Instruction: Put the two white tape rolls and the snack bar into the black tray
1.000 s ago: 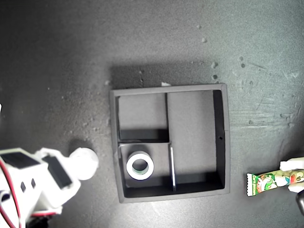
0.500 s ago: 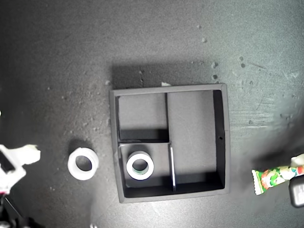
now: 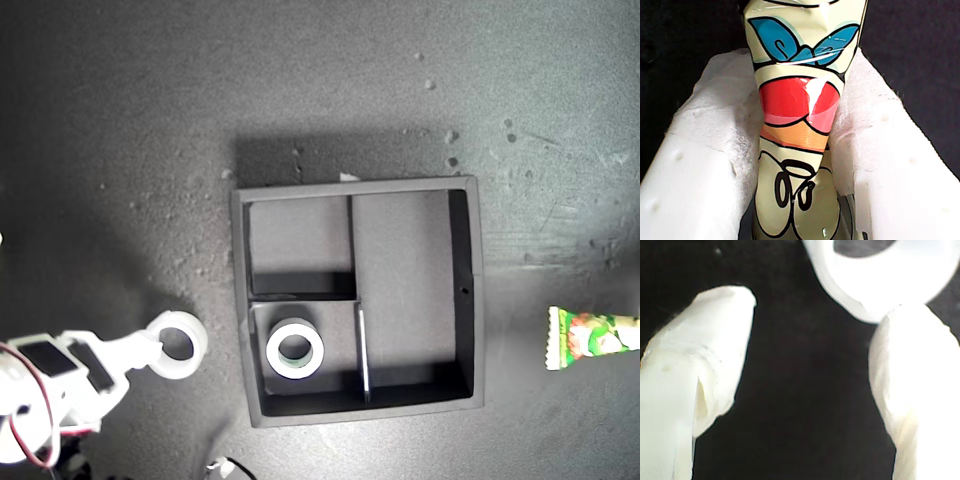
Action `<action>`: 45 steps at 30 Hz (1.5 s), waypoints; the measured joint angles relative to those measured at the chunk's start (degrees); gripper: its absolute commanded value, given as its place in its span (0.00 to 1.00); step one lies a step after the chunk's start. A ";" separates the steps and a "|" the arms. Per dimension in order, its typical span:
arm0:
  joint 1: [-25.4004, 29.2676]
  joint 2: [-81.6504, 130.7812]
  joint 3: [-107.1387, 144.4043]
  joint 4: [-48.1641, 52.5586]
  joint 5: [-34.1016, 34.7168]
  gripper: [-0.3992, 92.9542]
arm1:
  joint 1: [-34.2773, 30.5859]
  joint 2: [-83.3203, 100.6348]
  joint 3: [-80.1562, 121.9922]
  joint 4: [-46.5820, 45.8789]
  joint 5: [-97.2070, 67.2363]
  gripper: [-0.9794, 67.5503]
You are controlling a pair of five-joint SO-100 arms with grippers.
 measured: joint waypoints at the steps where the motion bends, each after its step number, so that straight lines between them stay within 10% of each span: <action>1: 0.18 -0.79 0.00 -0.35 0.00 0.21 | 0.00 0.62 2.99 -3.16 1.85 0.01; 14: 0.26 -5.80 2.90 -11.34 -0.18 0.20 | 6.59 1.05 -5.19 4.66 4.66 0.01; 25: -0.70 -11.16 6.59 -18.11 -1.76 0.06 | 6.59 0.44 -21.71 -12.13 4.66 0.01; 33: -6.50 1.76 23.38 -27.25 -7.21 0.00 | 8.61 -22.76 -41.22 3.78 4.66 0.01; 45: -15.21 21.01 14.59 -3.43 4.04 0.00 | 13.89 -24.61 -35.77 3.52 4.66 0.01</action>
